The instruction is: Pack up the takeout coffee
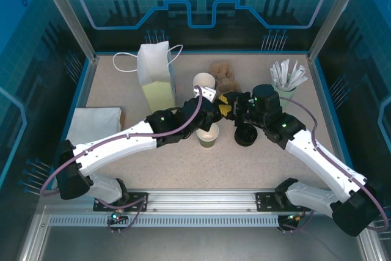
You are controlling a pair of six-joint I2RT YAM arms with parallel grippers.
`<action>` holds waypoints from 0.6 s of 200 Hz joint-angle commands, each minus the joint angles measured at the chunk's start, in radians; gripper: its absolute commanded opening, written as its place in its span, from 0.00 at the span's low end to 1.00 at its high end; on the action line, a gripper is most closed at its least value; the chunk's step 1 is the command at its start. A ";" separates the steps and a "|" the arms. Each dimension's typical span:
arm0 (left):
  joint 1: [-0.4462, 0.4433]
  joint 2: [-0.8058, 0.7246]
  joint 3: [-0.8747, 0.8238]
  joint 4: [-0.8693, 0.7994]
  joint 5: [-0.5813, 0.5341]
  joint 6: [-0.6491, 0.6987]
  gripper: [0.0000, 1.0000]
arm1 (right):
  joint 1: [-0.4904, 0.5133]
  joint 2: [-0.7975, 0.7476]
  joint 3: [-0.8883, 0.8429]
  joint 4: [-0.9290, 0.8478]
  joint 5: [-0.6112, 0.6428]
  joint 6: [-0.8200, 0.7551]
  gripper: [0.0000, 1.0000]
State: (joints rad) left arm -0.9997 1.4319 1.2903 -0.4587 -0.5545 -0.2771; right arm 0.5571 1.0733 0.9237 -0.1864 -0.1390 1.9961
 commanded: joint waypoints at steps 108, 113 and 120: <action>-0.019 -0.213 -0.113 0.095 0.146 0.024 0.59 | -0.059 0.026 -0.039 0.180 -0.043 -0.146 0.11; -0.016 -0.228 -0.119 0.096 0.158 0.022 0.62 | -0.072 0.028 -0.039 0.192 -0.065 -0.172 0.11; -0.006 -0.253 -0.128 0.101 0.183 0.015 0.69 | -0.088 0.031 -0.057 0.210 -0.096 -0.210 0.11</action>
State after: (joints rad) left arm -1.0183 1.2633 1.1919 -0.4000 -0.4614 -0.2584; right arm 0.5167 1.0931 0.8948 -0.0769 -0.1593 1.9236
